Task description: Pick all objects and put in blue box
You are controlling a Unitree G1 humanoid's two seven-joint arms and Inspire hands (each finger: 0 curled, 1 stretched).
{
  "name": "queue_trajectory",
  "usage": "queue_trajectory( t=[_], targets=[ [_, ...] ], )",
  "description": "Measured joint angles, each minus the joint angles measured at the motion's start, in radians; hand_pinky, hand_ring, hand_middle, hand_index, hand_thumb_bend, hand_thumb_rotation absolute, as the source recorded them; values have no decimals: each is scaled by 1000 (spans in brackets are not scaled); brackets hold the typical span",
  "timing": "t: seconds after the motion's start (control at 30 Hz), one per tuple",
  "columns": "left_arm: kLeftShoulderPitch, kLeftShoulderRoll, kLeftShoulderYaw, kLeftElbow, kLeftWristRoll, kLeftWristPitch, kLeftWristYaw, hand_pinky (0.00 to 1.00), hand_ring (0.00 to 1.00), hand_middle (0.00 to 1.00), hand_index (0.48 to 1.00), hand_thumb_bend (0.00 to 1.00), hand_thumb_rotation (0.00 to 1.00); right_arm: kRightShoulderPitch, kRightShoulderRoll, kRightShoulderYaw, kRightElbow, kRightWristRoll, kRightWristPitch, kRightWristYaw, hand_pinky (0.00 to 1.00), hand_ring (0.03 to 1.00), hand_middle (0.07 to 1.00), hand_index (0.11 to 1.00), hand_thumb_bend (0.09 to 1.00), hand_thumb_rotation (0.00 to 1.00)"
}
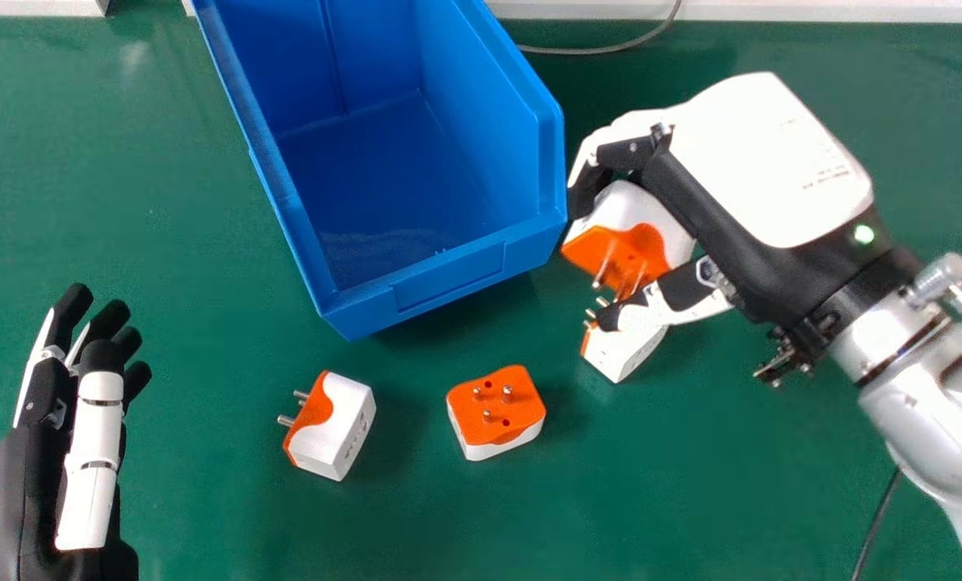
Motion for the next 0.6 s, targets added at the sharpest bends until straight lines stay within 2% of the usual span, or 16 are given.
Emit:
queue_trajectory(
  t=[0.13,0.27,0.4,0.5,0.53,0.6],
  targets=[
    [-6,1,1,0,-5,0,0,909,887,893,894,446,672,9,21,5,-3,0,-22,0,312,420,529,493,491,0],
    [-21,3,9,2,-9,0,2,918,888,893,891,441,663,10,55,11,-17,0,-20,4,311,416,524,489,492,0],
    [-33,4,10,2,-5,3,14,921,889,899,890,441,652,9,93,30,-33,7,-25,11,311,412,520,487,492,0],
    [-30,4,10,-6,4,18,27,921,891,902,892,443,652,7,117,41,-34,10,-30,22,312,412,517,484,492,0],
    [-28,4,10,-15,5,30,28,922,895,905,895,448,657,6,125,46,-34,10,-30,24,315,411,514,482,493,0],
    [-27,5,10,-30,4,39,29,922,895,905,895,448,657,0,139,56,-34,9,-30,25,315,411,514,482,493,0]
  ],
)
